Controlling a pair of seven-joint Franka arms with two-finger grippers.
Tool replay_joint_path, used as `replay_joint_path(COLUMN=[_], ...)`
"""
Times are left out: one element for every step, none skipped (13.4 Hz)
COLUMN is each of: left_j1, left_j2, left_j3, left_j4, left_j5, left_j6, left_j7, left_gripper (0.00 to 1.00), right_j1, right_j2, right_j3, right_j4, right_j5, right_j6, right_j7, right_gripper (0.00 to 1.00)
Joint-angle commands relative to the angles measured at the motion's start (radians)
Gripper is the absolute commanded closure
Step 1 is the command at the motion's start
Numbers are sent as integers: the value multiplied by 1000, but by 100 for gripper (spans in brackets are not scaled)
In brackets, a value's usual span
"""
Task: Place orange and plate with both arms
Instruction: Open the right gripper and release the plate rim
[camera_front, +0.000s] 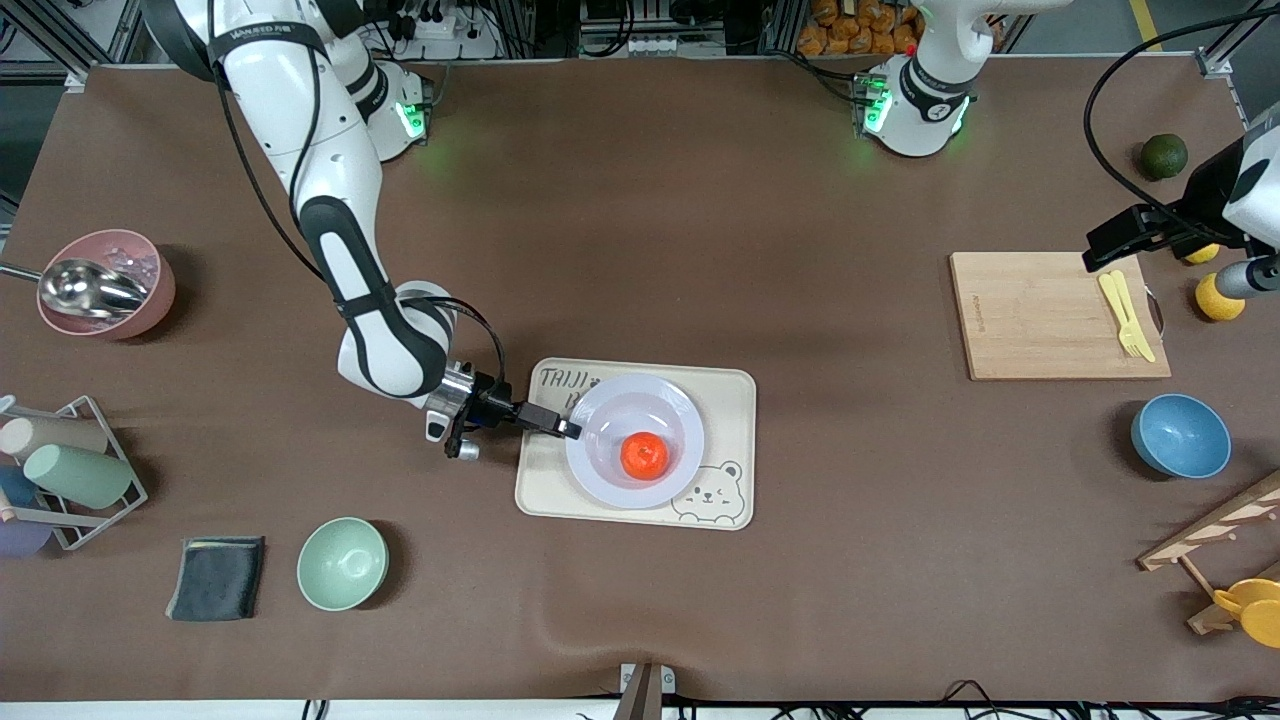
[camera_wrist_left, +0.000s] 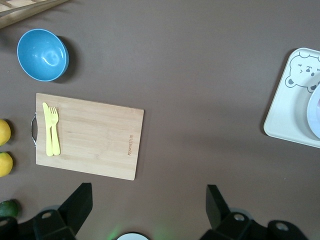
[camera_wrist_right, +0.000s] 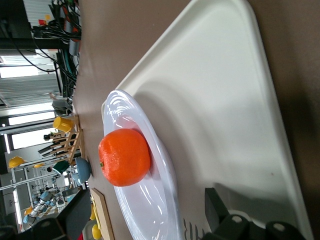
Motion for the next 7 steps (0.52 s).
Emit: replay_joint_path(left_j1=[-1,-1,-1,-1,-1,1,2], left_j2=[-10,-10,-10,-10,-10,-10,-10], left_j3=[3,3,4,3,4,4,4], left_j4=[7,7,10,10,10,10,10], left_j5=[-3,-3,-3,-3,-3,-3,-3], left_j6=[-13,-13,-13,-13,-13,-13,-15], left_j7=[26,26,25,25,25,25,25], left_gripper=[0,0,0,0,0,0,0], right_j1=[2,-6,-11,-20,-29,-43,-66], right_j2=[-66,-89,-115,-144,-178,-215,-253], right_j3=[-4,-4,-6,-8,-14,-15,-14], right_j4=[-30,-39,-54,-67,-87,-102,-123], right_j5=[-107,-159,-220,-290,-372,-456,-551], right_j6=[17,17,15,14,6,2,-11], right_j7=[137,168,211,268,327,383,417], right_gripper=[0,0,0,0,0,0,0])
